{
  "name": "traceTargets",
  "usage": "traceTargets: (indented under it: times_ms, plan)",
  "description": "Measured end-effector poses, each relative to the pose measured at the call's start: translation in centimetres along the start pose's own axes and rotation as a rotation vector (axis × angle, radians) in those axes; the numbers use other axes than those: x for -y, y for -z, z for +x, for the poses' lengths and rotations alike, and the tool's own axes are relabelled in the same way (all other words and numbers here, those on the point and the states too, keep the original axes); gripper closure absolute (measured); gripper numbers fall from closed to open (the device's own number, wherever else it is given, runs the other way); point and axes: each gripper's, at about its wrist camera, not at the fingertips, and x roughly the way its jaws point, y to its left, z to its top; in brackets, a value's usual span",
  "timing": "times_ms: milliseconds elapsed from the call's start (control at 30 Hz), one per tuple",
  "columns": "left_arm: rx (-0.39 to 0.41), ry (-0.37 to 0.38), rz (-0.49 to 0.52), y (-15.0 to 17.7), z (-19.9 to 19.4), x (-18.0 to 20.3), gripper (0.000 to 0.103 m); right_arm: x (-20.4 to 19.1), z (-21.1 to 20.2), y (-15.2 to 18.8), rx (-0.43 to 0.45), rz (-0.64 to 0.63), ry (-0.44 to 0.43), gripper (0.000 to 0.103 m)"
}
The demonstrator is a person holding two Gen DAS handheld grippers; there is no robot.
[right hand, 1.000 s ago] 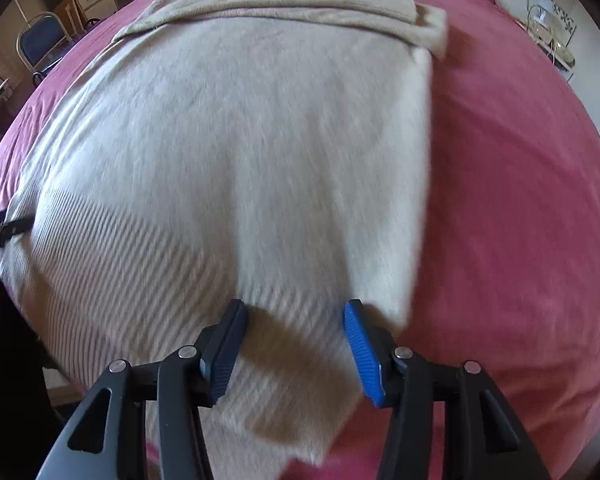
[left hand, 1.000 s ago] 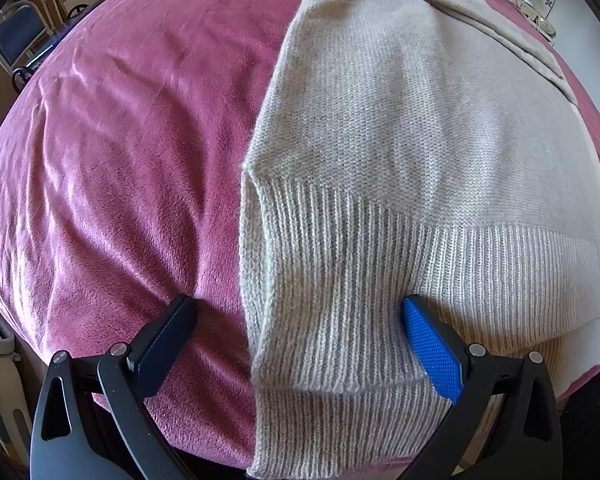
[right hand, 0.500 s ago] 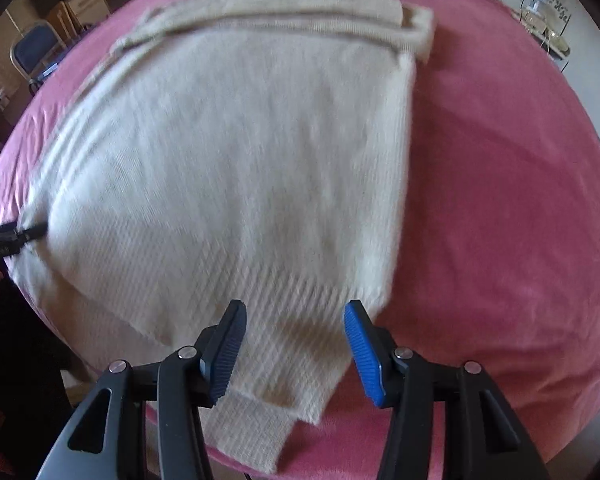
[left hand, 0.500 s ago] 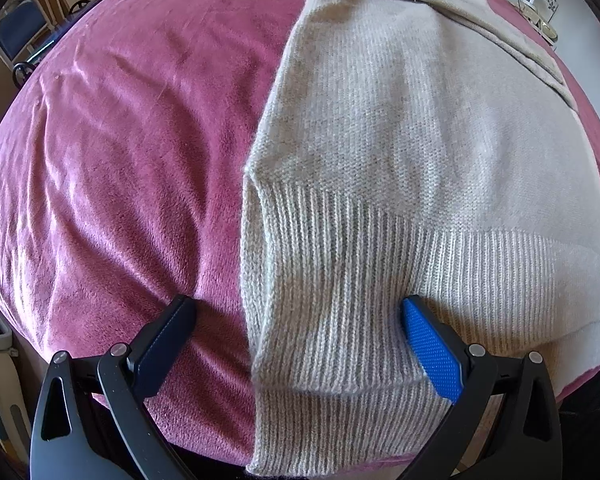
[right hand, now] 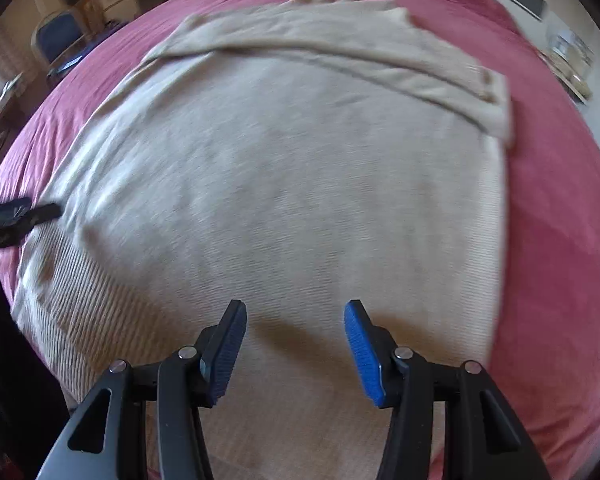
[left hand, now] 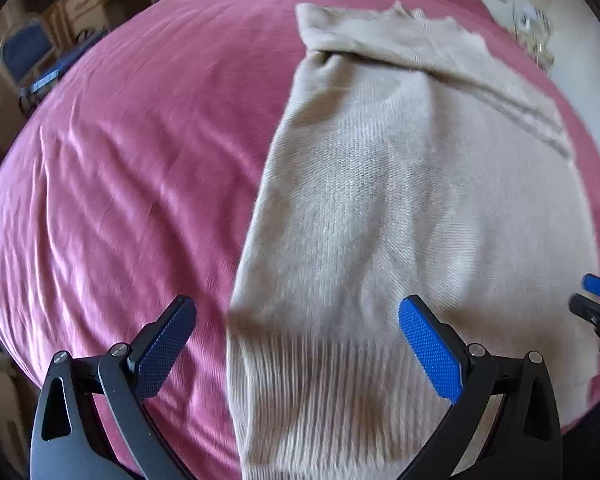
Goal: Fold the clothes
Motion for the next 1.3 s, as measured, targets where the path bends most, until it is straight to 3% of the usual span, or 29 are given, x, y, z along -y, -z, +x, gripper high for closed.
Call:
traceTargets:
  times_ms: [100,167,267,400,567,767,900,1000,1200,1267,1300]
  plan:
    - [-0.031,-0.020,0.046,0.5,1.7,0.5,0.000,-1.8,0.7,0.8,-0.028,-0.079,0.008,0.051]
    - [-0.006,0.009,0.013,1.1,2.0,-0.2,0.000,-2.3,0.3,0.4,-0.016,-0.112,0.010,0.051]
    - [0.036,0.027,-0.029,2.1,2.1,-0.7,0.000,-3.1,-1.3,-3.4,0.063,-0.119,-0.047,0.051]
    - [0.099,0.002,-0.019,3.4,1.9,-0.5,0.001,-5.1,-1.1,-10.6,0.149,-0.154,-0.035,0.051]
    - [0.107,0.036,-0.035,3.6,2.1,-1.2,0.000,-9.2,1.8,-17.7,0.169,-0.176,-0.116,0.051]
    - [0.126,0.054,-0.039,3.6,2.4,-1.5,0.000,-14.1,6.4,-23.0,0.149,-0.181,-0.230,0.051]
    - [0.134,0.061,-0.042,3.6,2.6,-1.7,0.000,-16.3,7.5,-24.9,0.183,-0.184,-0.185,0.051]
    - [0.139,0.065,-0.045,3.4,2.8,-1.8,0.000,-17.1,9.5,-26.4,0.147,-0.122,-0.171,0.051]
    - [0.142,0.073,-0.048,3.2,3.2,-2.1,0.000,-20.7,9.4,-28.3,0.231,-0.129,-0.205,0.046]
    - [0.142,0.075,-0.048,3.1,3.3,-2.2,0.000,-22.1,9.3,-28.9,0.232,-0.166,-0.243,0.046]
    - [0.142,0.076,-0.048,3.0,3.4,-2.2,0.000,-23.1,9.7,-29.1,0.216,-0.190,-0.218,0.045]
